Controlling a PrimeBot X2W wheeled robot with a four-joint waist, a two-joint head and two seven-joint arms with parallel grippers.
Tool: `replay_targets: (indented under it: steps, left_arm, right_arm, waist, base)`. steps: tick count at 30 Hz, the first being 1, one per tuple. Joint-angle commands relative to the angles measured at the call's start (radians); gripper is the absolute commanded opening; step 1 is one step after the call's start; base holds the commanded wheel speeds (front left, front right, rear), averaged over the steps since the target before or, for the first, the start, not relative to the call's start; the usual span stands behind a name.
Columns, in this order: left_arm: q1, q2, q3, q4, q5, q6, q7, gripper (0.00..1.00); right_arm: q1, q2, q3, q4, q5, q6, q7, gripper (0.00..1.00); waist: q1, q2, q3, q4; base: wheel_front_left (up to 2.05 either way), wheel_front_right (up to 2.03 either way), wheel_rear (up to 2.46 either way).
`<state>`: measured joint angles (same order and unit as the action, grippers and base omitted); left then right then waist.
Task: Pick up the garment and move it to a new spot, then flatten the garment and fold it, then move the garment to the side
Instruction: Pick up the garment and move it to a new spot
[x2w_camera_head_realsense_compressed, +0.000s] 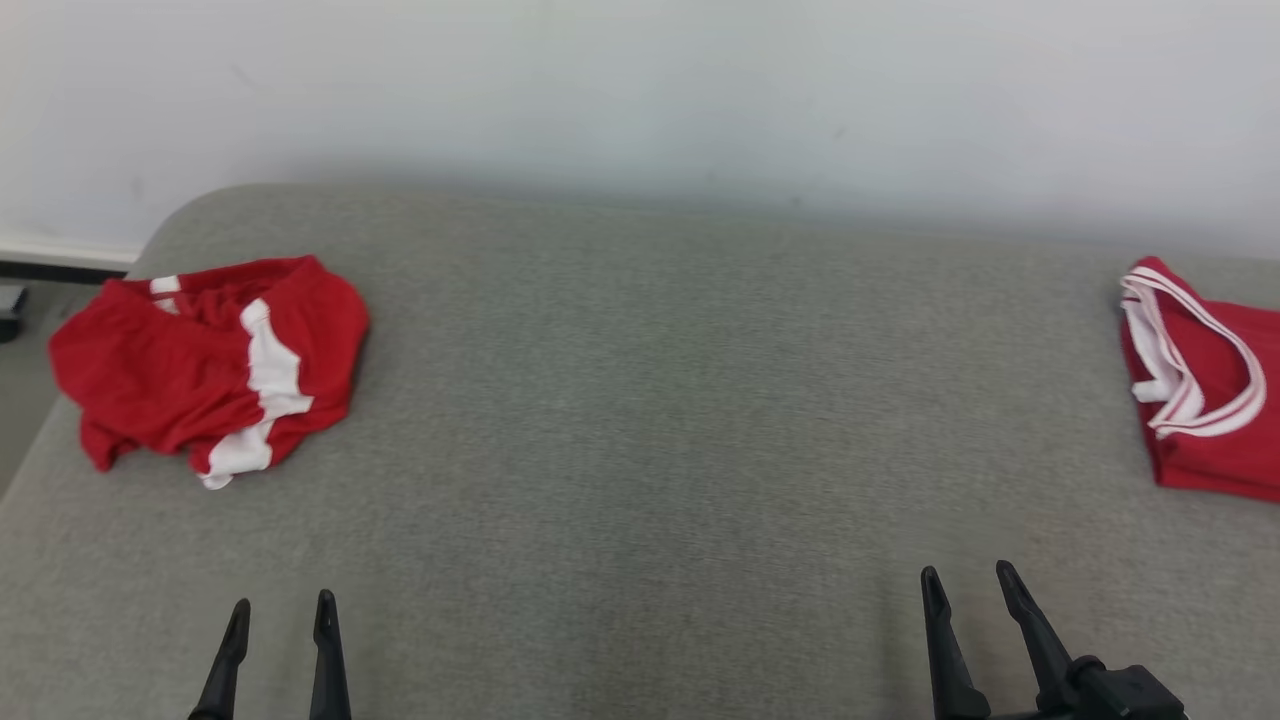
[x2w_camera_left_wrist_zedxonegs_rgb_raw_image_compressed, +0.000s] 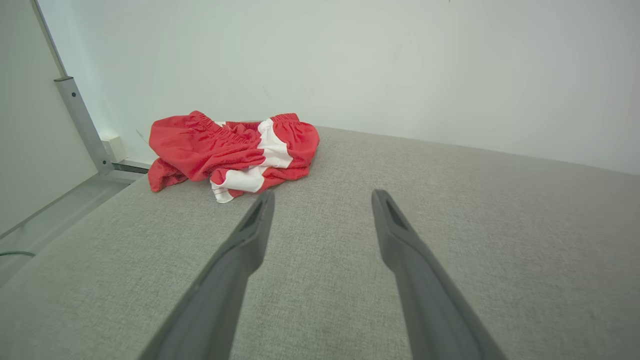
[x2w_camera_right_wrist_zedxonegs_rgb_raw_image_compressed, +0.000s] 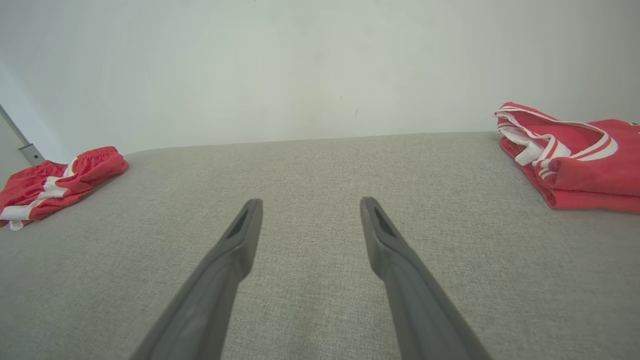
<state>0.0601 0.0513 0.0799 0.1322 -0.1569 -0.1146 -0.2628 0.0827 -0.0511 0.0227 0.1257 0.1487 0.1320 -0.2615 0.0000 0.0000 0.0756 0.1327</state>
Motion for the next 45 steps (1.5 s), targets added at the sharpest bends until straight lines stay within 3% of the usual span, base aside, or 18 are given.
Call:
replay_targets:
  steps: [1,13,22,34,45]
  left_arm:
    - [0.010,-0.001,0.002,0.003,0.001,0.000,-0.003,1.00]
    - [0.024,-0.001,-0.009,0.020,-0.007,0.016,-0.003,1.00]
    - [0.043,-0.001,-0.001,0.028,-0.002,0.023,-0.003,1.00]
    - [0.037,-0.002,0.015,0.034,-0.009,0.025,-0.003,1.00]
    - [-0.046,-0.001,0.041,0.047,-0.025,0.014,-0.003,1.00]
  right_arm:
    - [0.004,0.002,-0.002,0.003,-0.005,-0.003,-0.004,1.00]
    - [0.000,0.002,0.011,0.029,-0.014,-0.003,-0.004,1.00]
    - [0.007,0.002,0.021,0.039,-0.008,-0.003,-0.004,1.00]
    - [-0.001,0.002,0.031,0.040,-0.005,-0.003,-0.004,1.00]
    - [-0.038,0.002,0.040,0.035,-0.013,-0.003,-0.004,1.00]
  waist:
    - [0.0000,0.0000,-0.003,0.064]
    - [0.0000,0.0000,-0.020,0.238]
    - [0.0000,0.0000,-0.035,0.309]
    - [0.0000,0.0000,-0.032,0.328]
    - [0.0000,0.0000,0.006,0.292]
  base:
    - [0.00,0.00,0.00]
    - [0.00,0.00,0.00]
    - [0.00,0.00,0.00]
    - [0.00,0.00,0.00]
    - [0.00,0.00,0.00]
